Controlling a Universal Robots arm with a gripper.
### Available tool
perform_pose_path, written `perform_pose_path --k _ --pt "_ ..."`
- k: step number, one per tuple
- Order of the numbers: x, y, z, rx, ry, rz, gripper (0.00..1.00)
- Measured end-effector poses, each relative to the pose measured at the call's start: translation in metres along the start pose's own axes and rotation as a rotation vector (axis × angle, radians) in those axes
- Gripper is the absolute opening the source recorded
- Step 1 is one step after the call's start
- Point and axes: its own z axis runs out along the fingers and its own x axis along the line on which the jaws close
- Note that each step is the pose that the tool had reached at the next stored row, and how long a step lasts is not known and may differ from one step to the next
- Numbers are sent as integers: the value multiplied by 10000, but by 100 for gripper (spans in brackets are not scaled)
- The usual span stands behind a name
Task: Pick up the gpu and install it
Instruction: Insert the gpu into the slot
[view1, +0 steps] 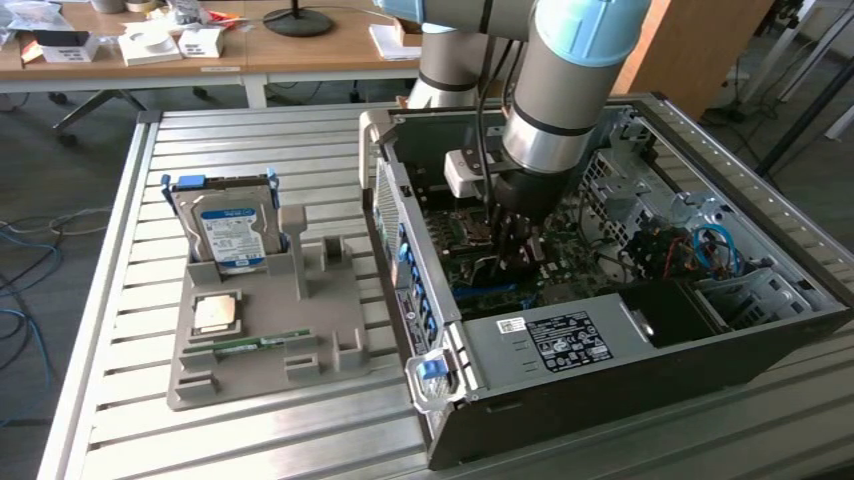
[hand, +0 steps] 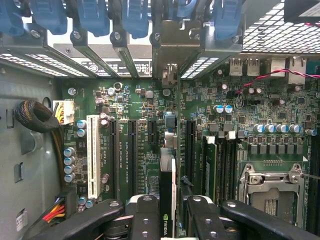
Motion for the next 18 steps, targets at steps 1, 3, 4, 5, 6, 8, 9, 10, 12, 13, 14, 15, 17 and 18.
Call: perform_pose_path --k 1,3,4,5,6,8,9,10,12,13,14,15,17,18 --pt "0 0 0 -2 -1 1 26" --pt "0 1 0 -2 0 2 27" --pt "0 1 0 0 1 2 33" --pt "0 1 0 0 0 2 33" --pt "0 1 0 0 0 1 33" --pt "0 0 -3 -1 1 0 33" --pt "0 0 -12 -1 2 1 33" --pt "-1 0 -29 -1 2 0 33" --pt "-2 0 -80 1 0 0 33" --pt "-3 0 -112 1 0 0 33" --pt "-4 0 -145 3 0 0 33" --pt "-5 0 -178 3 0 0 33" --pt "-7 0 -245 5 -1 0 33" --pt "-8 0 -281 4 0 0 33"
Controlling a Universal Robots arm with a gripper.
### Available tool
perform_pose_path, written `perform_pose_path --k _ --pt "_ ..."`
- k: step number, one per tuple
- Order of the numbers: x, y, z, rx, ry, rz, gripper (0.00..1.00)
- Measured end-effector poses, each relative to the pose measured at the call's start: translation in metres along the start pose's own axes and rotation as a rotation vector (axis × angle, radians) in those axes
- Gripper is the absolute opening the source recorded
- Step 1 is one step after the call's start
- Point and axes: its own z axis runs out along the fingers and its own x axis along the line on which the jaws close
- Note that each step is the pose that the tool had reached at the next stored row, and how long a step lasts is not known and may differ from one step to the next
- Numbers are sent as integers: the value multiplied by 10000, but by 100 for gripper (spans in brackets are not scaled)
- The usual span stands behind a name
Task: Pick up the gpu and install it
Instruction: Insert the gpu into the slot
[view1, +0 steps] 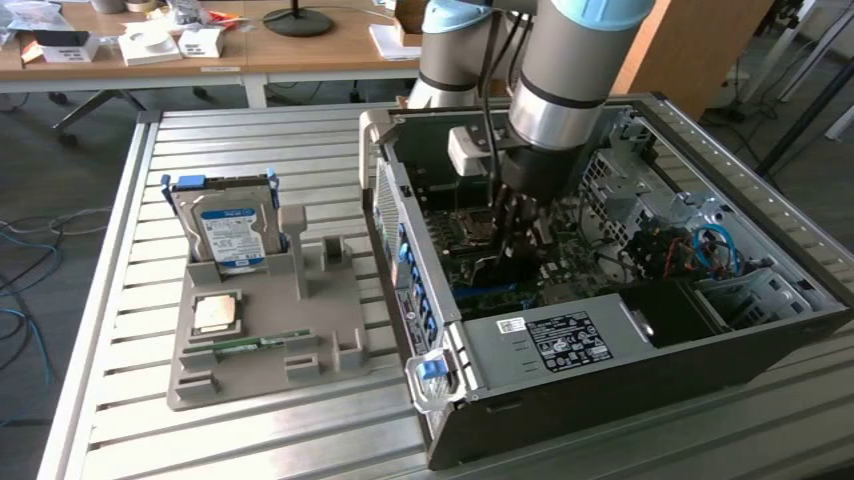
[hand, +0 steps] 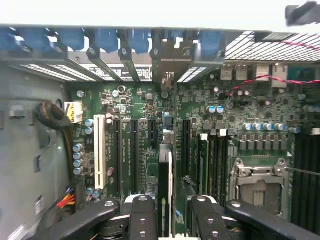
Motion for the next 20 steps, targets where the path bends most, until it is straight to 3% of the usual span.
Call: perform_pose_path --k 20 --pt "-21 -1 -711 9 0 -1 33"
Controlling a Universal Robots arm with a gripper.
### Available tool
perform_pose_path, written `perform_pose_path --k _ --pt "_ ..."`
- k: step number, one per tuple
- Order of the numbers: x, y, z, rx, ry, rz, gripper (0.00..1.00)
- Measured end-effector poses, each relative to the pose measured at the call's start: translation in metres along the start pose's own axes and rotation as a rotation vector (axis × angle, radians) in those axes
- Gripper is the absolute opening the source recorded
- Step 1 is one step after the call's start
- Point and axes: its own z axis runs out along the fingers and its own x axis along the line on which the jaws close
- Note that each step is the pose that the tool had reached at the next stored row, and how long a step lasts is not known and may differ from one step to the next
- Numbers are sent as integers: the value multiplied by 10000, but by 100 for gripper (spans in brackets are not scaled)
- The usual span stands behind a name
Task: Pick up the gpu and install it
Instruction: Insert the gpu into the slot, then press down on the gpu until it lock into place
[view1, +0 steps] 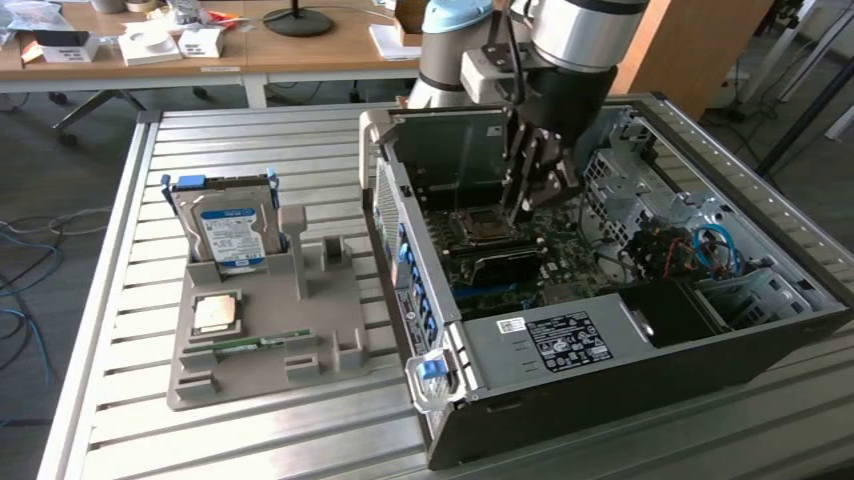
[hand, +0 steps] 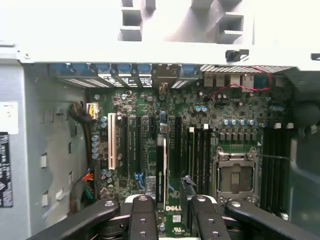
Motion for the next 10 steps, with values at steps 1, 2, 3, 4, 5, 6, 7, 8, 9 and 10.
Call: perform_pose_path --k 1,2,3,4,5,6,7,8,9,10 --pt "-1 0 -30 1 -1 0 33" --pt "-2 0 -57 2 -1 0 33" --pt "-2 0 -79 3 -1 0 33" --pt "-3 0 -96 4 0 0 33" --pt "-3 0 -100 5 -1 0 33" --pt "-3 0 -100 5 -1 0 33" --pt "-3 0 -100 5 -1 0 33" --pt "-3 0 -100 5 0 0 33" --pt "-3 0 -100 5 0 0 33" --pt "-3 0 -100 4 0 0 33"
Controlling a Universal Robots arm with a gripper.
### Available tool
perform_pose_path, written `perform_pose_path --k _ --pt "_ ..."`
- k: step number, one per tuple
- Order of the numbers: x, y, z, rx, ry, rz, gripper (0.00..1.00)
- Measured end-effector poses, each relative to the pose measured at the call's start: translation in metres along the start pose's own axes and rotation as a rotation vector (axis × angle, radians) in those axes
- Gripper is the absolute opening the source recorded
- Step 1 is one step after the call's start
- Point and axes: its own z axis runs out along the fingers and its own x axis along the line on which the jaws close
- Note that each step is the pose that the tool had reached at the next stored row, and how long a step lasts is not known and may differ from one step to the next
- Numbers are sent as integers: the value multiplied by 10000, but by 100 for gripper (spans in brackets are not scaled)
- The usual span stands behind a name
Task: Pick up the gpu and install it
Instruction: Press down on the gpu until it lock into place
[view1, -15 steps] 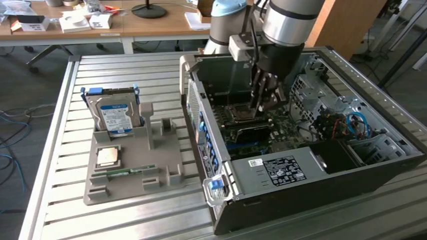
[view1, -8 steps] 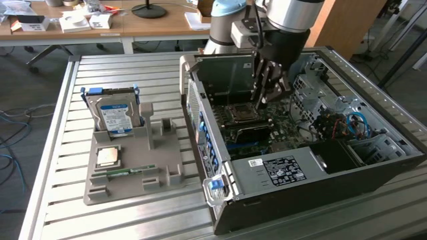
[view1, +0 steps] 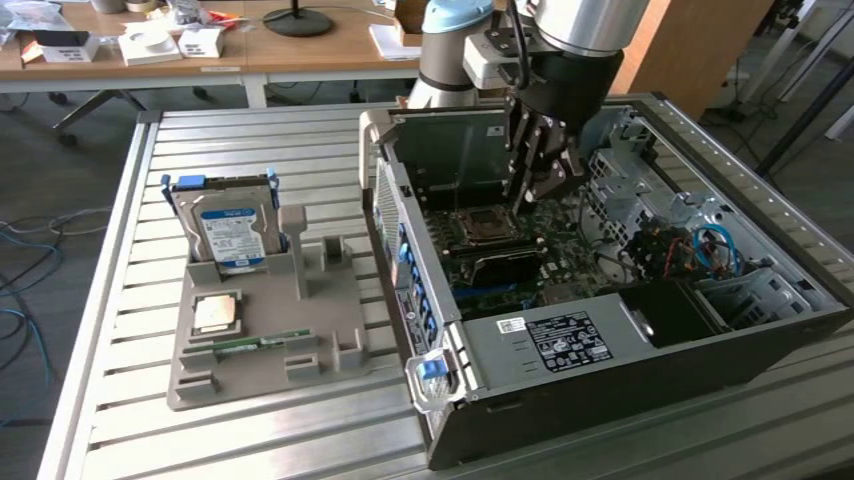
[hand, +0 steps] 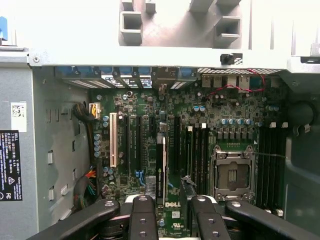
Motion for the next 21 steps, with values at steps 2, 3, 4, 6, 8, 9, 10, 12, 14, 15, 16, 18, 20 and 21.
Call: perform_pose_path --k 2,3,4,6,8,9,10,12,14,15,16,18,20,21 --pt "0 0 0 1 -1 0 33" --pt "0 0 0 0 -1 0 33" --pt "0 0 0 0 0 0 33" --pt "0 0 0 1 -1 0 33" --pt "0 0 0 0 0 0 33" --pt "0 0 0 0 -1 -1 33" --pt "0 0 0 1 -1 0 32" --pt "0 0 0 0 -1 0 25" --pt "0 0 0 0 0 0 14" --pt "0 0 0 0 -1 0 11" --pt "0 0 0 0 0 -1 11" --pt "0 0 0 0 0 0 11" --pt "0 0 0 0 0 0 11" --pt "0 0 0 0 -1 0 11"
